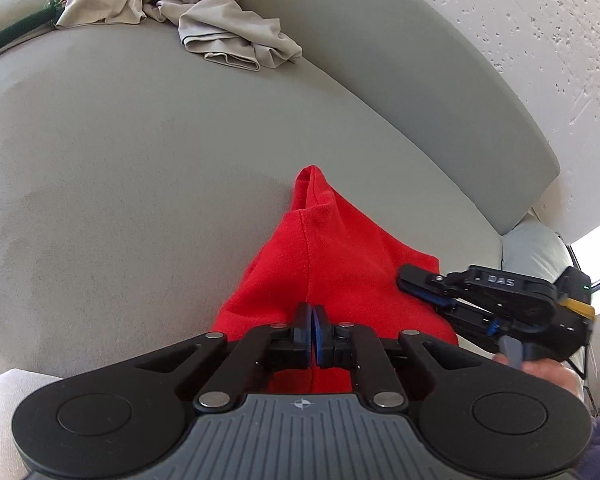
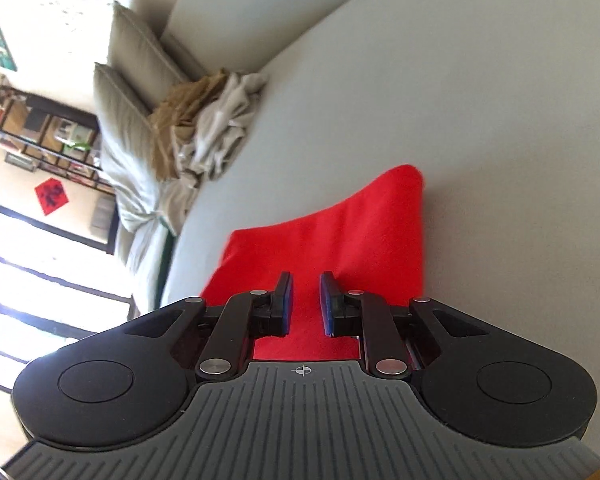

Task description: Fold clothes

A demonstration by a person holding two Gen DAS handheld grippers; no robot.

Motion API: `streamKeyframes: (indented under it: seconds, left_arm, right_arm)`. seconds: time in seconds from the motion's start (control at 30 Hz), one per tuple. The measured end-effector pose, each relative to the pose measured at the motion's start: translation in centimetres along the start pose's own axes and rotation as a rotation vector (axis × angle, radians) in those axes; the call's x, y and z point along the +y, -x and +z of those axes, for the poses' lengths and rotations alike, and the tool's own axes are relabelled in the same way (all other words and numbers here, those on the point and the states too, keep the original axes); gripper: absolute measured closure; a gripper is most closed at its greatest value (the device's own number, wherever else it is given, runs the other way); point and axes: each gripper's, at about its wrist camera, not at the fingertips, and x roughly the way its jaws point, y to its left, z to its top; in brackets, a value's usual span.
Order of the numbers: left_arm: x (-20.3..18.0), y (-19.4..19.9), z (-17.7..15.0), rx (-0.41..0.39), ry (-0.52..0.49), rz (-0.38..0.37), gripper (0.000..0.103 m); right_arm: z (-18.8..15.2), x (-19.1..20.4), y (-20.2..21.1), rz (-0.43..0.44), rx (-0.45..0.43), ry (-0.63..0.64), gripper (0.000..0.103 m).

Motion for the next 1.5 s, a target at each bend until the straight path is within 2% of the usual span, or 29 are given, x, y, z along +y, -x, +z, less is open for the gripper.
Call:
streamKeyframes:
  seconds: [0.03,0.07,0.13,0.17,0.23,0.3,0.37,0.47,0.57,0.6,0.63,0.7,0.77,0.8,0.87,0.97,1.07,1.17,1.23,1.33,1.4,1.43,1.5]
  left_arm:
    - [0.1,-0.1,0.2,0.009,0.009,-0.005,0.091]
    - [0.3,-0.2,0.4,0.021,0.022,-0.009,0.091]
    - [-0.1,0.1,1.0,0.046,0.036,-0.014,0.095]
    - [-0.6,0.6,1.4,0.053,0.034,-0.026,0.099]
    - [-2.3,1.3,2.1,0.039,-0.001,-0.08,0.095]
    - [-4.1,0.9,3.2,0.02,-0.039,-0.13,0.094]
    - [-5.3,-0.9,4.3,-0.003,-0.055,-0.124,0.089]
    - [-4.5,-5.1,5.9,0.009,0.004,-0.072,0.095]
    - [-2.2,-8.0,7.2,0.028,0.111,0.016,0.097]
    - [-1.1,-7.8,7.4,0.007,0.149,0.037,0.1]
    - [-0.2,-7.0,7.6,-0.039,0.182,0.053,0.099]
    - [1.3,-4.9,8.2,-0.16,0.226,0.103,0.099]
    - [2.6,-2.4,8.5,-0.237,0.252,0.137,0.099]
    - [3.0,-1.3,8.5,-0.242,0.254,0.142,0.098]
    - [3.2,0.6,8.1,-0.202,0.233,0.135,0.092]
    - [0.9,1.4,4.8,-0.116,0.103,0.056,0.083]
    - [-2.0,1.9,1.0,-0.025,-0.046,-0.036,0.083]
    - [-4.9,2.2,-2.9,0.054,-0.199,-0.106,0.083]
    - [-6.4,2.0,-5.2,0.048,-0.294,-0.075,0.083]
    - [-7.7,2.2,-8.4,0.014,-0.407,-0.06,0.083]
    - [-7.3,1.7,-9.6,0.074,-0.397,-0.046,0.083]
    - [-7.0,1.2,-10.1,0.118,-0.38,-0.016,0.084]
    - [-6.2,1.3,-10.9,0.141,-0.344,0.02,0.088]
  right_arm:
    - [0.5,-1.2,-0.4,0.006,-0.018,-0.036,0.103]
    - [1.2,-2.5,-0.5,0.023,-0.056,-0.095,0.103]
    - [2.3,-4.0,0.8,-0.032,-0.179,-0.197,0.102]
    - [2.8,-4.2,1.7,-0.068,-0.231,-0.208,0.091]
    - [3.2,-4.0,3.4,-0.097,-0.276,-0.196,0.09]
    - [2.7,-3.6,4.6,-0.056,-0.266,-0.182,0.091]
    - [1.7,-2.8,5.1,0.007,-0.232,-0.173,0.091]
    - [-0.4,-1.1,4.9,0.103,-0.153,-0.133,0.09]
    - [-2.6,0.5,4.3,0.131,-0.08,-0.078,0.09]
    - [-3.2,1.0,4.2,0.127,-0.065,-0.058,0.09]
    - [-3.9,1.3,4.4,0.119,-0.055,-0.041,0.09]
    - [-4.7,1.3,5.6,0.092,-0.065,-0.018,0.09]
    - [-5.3,1.1,7.0,0.073,-0.091,-0.02,0.089]
    - [-5.6,0.7,7.9,0.068,-0.1,-0.028,0.088]
    - [-6.4,-0.4,10.0,0.056,-0.116,-0.053,0.086]
    - [-7.9,-1.3,12.3,0.043,-0.134,-0.083,0.086]
    - [-9.6,-1.2,13.7,0.051,-0.136,-0.093,0.086]
    - [-11.0,1.2,13.0,0.01,-0.113,0.001,0.086]
    - [-12.2,3.7,12.1,-0.058,-0.093,0.142,0.086]
    - [-14.6,7.0,10.7,-0.208,-0.081,0.402,0.086]
    - [-16.2,8.9,9.8,-0.306,-0.067,0.563,0.085]
    - [-17.0,8.9,9.4,-0.348,-0.042,0.598,0.085]
    - [-18.2,8.1,9.6,-0.389,-0.005,0.582,0.085]
